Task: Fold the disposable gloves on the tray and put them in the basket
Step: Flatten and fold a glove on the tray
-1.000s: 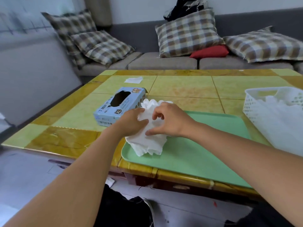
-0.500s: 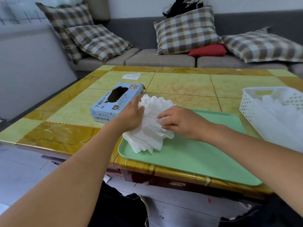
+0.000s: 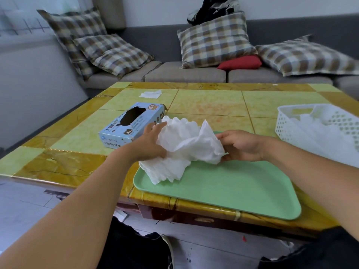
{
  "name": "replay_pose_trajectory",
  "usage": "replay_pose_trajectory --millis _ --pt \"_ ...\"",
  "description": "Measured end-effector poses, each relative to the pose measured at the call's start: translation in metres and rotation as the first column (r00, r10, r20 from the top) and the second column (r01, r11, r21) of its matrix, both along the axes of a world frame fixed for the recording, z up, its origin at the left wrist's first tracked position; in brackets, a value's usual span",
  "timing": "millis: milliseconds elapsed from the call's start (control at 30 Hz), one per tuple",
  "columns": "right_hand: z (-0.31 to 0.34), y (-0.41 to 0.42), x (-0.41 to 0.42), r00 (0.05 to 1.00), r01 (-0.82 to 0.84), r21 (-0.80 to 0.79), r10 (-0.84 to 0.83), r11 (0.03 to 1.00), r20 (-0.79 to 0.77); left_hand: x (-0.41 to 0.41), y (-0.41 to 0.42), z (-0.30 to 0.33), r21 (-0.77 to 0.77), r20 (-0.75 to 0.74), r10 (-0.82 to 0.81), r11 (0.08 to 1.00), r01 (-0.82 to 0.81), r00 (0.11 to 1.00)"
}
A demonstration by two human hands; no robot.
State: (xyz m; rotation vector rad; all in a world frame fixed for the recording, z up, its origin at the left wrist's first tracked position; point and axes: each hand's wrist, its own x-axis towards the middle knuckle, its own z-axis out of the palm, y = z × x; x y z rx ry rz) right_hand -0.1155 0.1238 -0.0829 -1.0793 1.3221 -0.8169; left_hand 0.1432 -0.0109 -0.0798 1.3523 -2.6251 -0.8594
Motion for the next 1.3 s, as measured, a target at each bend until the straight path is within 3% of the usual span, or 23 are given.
replay_pose_trajectory --millis 100,167,233,300,333,367,433,533,600,667,767,900,1033,1133,1200,1300 --pt "0.021 0.019 -0.011 0.982 -0.167 0.114 0.155 0.979 0.106 -0.003 0.002 0.007 -0.066 0.113 0.01 0.998 -0.003 0.993" --pt "0.034 0.028 -0.011 0.98 -0.102 0.081 0.086 0.991 0.181 -0.006 0.01 0.024 -0.169 0.183 0.024 0.986 0.008 0.983" --pt "0.044 0.034 -0.013 0.957 0.044 0.034 -0.052 0.998 0.286 -0.024 0.031 0.045 -0.194 -0.029 0.002 0.981 -0.008 1.0" --pt "0.049 0.036 -0.011 0.92 0.132 0.029 -0.133 0.991 0.369 -0.047 0.06 0.061 0.099 -0.433 0.004 0.994 0.044 0.902" --pt "0.051 0.038 -0.011 0.906 0.16 0.03 -0.159 0.987 0.393 -0.061 0.074 0.065 0.288 -0.566 0.034 0.944 0.159 0.823" --pt "0.052 0.039 -0.012 0.893 0.173 0.023 -0.166 0.985 0.418 -0.073 0.085 0.066 0.429 -0.621 0.068 0.864 0.266 0.781" --pt "0.054 0.041 -0.014 0.871 0.153 0.017 -0.144 0.988 0.47 -0.094 0.097 0.063 0.521 -0.646 0.098 0.781 0.343 0.757" --pt "0.061 0.05 -0.018 0.86 0.145 0.01 -0.131 0.989 0.493 -0.115 0.094 0.061 0.6 -0.671 0.3 0.757 0.259 0.678" --pt "0.064 0.059 -0.018 0.912 0.169 -0.053 -0.136 0.984 0.387 -0.119 0.09 0.059 0.633 -0.671 0.384 0.742 0.22 0.635" --pt "0.065 0.066 -0.018 0.929 0.284 -0.124 -0.24 0.951 0.281 -0.12 0.089 0.06 0.624 -0.683 0.349 0.735 0.265 0.642" --pt "0.067 0.076 -0.021 0.881 0.426 -0.151 -0.37 0.892 0.294 -0.118 0.093 0.065 0.62 -0.686 0.29 0.713 0.328 0.667" --pt "0.072 0.087 -0.024 0.904 0.341 -0.128 -0.287 0.932 0.318 -0.118 0.091 0.066 0.632 -0.688 0.266 0.677 0.377 0.676" --pt "0.067 0.083 -0.03 0.931 0.264 -0.067 -0.236 0.962 0.278 -0.119 0.086 0.062 0.64 -0.616 0.186 0.685 0.349 0.766" --pt "0.051 0.065 -0.033 0.913 0.39 -0.07 -0.375 0.918 0.161 -0.128 0.079 0.056 0.542 -0.561 0.188 0.819 0.186 0.806" --pt "0.048 0.052 -0.037 0.85 0.526 -0.226 -0.517 0.82 0.1 -0.136 0.077 0.058 0.339 -0.691 0.213 0.94 0.049 0.69" --pt "0.067 0.045 -0.046 0.795 0.537 -0.575 -0.599 0.617 0.1 -0.14 0.076 0.082 0.02 -0.886 -0.009 0.998 0.058 0.463"
